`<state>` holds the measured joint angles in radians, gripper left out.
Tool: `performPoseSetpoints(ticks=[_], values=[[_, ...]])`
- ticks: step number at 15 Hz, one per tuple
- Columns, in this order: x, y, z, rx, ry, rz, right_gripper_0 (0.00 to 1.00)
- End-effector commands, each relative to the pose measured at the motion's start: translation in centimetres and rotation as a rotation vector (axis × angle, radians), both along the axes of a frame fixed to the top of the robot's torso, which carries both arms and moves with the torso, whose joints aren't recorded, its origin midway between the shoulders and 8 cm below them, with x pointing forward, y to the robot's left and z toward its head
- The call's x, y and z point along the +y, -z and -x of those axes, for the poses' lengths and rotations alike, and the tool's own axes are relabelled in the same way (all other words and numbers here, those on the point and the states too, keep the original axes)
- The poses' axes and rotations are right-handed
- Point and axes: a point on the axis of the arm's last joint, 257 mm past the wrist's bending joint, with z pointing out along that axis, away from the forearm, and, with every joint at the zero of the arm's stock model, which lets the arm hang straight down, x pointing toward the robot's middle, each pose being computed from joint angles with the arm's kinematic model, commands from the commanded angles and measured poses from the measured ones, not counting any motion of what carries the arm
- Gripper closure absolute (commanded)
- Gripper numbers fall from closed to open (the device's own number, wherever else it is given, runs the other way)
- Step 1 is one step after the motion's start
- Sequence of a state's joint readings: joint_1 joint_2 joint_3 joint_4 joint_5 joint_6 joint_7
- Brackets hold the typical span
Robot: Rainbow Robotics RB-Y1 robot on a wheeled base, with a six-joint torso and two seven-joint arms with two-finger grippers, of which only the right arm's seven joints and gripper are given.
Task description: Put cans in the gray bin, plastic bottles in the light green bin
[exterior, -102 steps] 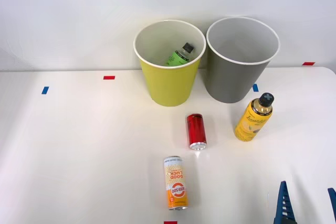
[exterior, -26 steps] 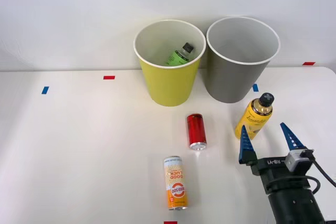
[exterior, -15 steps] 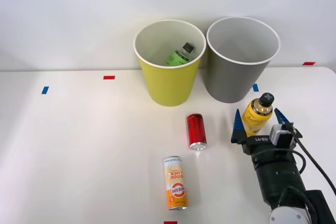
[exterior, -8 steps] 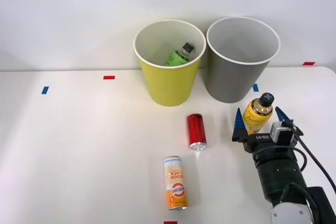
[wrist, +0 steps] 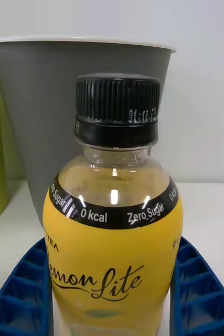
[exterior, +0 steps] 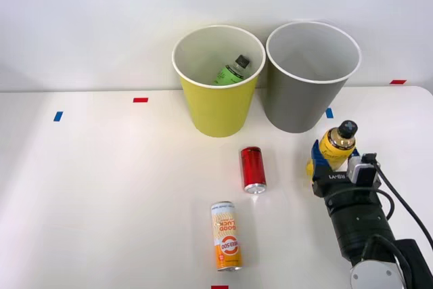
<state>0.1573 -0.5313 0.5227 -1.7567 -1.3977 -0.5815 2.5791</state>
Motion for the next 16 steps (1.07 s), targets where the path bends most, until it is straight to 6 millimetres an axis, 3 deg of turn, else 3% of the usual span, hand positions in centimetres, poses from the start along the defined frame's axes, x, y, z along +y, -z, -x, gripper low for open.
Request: performPoseSetpoints(ticks=[1, 8, 10, 16], values=[[0.0, -0.1, 0.0, -0.001, 0.000, -0.005, 1.00], [0.3, -0.5, 0.4, -0.025, -0.014, 0.031, 1.00], [-0.3, -1.4, 1.2, -0.044, -0.004, 0.032, 1.00], [0.1, -7.2, 3.8, -0.029, -0.144, -0.057, 1.00]])
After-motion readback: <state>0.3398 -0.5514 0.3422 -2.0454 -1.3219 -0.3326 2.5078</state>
